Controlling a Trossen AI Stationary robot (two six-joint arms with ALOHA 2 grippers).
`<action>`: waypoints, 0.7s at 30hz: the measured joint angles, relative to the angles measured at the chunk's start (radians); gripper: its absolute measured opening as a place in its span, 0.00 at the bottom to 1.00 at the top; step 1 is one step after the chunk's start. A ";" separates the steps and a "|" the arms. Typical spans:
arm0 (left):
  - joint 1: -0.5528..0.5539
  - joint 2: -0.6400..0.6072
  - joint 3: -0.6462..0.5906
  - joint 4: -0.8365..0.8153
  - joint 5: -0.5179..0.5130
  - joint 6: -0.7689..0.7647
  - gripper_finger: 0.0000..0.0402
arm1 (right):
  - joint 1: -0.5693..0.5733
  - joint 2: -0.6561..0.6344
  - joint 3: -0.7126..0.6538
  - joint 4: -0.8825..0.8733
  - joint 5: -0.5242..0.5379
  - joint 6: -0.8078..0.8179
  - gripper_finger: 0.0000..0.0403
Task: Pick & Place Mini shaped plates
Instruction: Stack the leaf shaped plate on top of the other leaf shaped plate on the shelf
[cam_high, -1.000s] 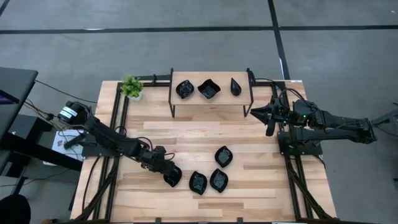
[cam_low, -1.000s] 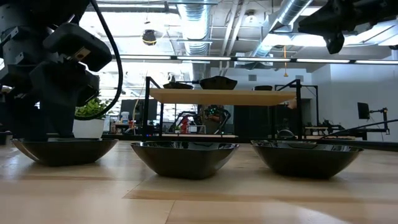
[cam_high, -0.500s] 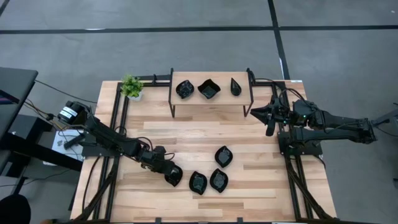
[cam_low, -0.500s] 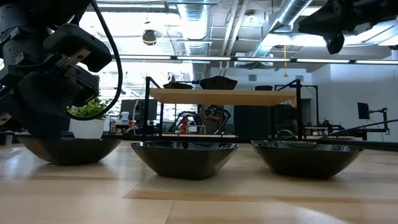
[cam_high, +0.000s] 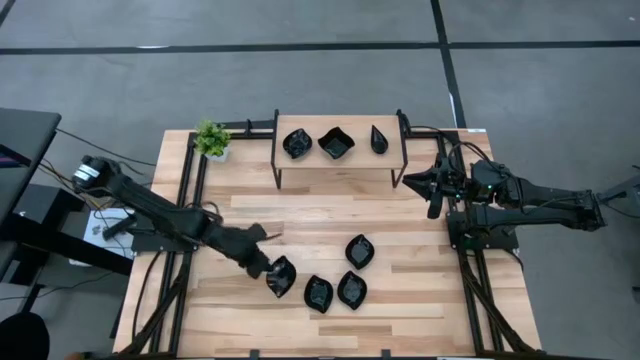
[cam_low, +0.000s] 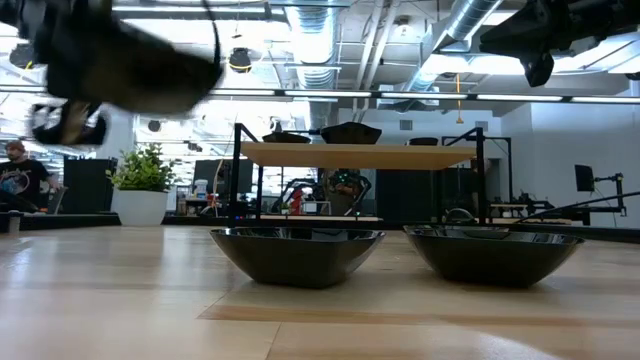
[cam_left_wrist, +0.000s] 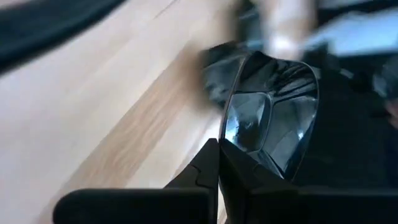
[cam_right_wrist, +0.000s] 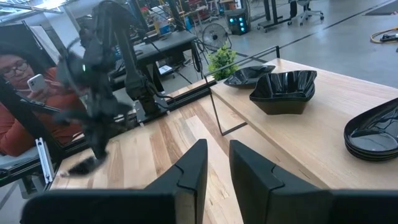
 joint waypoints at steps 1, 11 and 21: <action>0.005 -0.037 0.000 0.004 -0.008 0.073 0.01 | 0.000 0.000 0.000 0.000 0.000 0.000 0.16; 0.163 -0.180 0.040 0.008 -0.118 0.325 0.01 | -0.001 0.000 0.000 0.000 0.001 0.000 0.16; 0.661 -0.155 0.393 -0.279 0.017 0.513 0.01 | -0.001 0.000 0.000 0.001 0.002 0.000 0.16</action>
